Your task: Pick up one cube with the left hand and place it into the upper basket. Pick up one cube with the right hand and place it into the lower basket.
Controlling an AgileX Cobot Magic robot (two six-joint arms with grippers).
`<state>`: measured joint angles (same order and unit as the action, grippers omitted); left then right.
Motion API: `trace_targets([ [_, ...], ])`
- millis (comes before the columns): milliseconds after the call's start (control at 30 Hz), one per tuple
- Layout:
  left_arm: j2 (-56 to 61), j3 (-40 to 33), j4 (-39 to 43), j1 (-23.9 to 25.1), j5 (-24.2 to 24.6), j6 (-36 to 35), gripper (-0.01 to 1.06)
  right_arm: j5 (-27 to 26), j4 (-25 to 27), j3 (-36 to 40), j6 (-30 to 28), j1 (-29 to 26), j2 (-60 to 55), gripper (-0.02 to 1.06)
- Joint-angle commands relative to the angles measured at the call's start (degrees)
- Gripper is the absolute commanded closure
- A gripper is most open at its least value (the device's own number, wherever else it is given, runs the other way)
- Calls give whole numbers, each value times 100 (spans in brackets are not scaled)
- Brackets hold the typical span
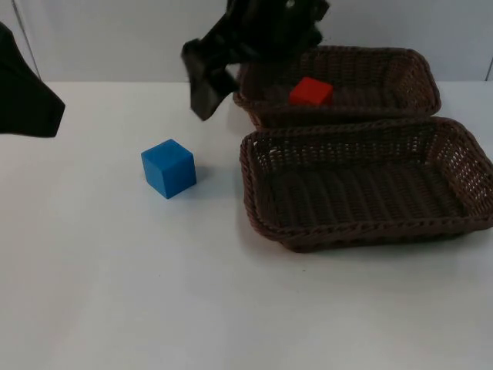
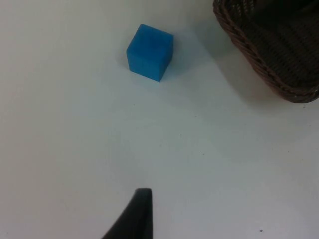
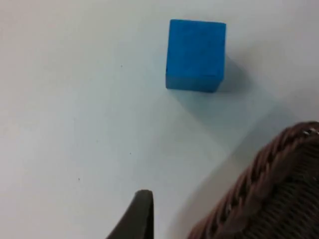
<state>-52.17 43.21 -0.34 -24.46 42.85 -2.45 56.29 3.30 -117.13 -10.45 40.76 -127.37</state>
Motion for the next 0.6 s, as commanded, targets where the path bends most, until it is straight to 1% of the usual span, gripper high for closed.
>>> trace_targets([
  [0, 27, -12, -9, -8, -23, -40, 0, -156, 1, -111, -9, 63, -152, 12],
  [67, 27, -12, -9, -8, -23, -40, 0, -522, -16, -175, 119, 106, -413, 12],
  [100, 27, -12, -9, -8, -23, -40, 0, -522, -16, -175, 119, 106, -413, 12],
  [133, 27, -12, -9, -8, -23, -40, 0, -676, -16, -175, 206, 106, -511, 12],
  [200, 27, -12, -9, -8, -23, -40, 0, -973, -16, -175, 221, 110, -655, 12],
  [233, 27, -12, -9, -8, -23, -40, 0, -973, -16, -175, 221, 110, -655, 12],
  [400, 27, -12, -9, -8, -34, -40, 0, -1714, 125, -175, 246, 133, -927, 12],
  [433, 27, -12, -9, -8, -34, -40, 0, -1714, 125, -175, 246, 133, -927, 12],
  [533, 27, -12, -9, -8, -46, -40, 0, -2100, 214, -175, 246, 171, -1003, 12],
  [567, 27, -12, -9, -8, -46, -40, 0, -2100, 214, -175, 246, 171, -1003, 12],
])
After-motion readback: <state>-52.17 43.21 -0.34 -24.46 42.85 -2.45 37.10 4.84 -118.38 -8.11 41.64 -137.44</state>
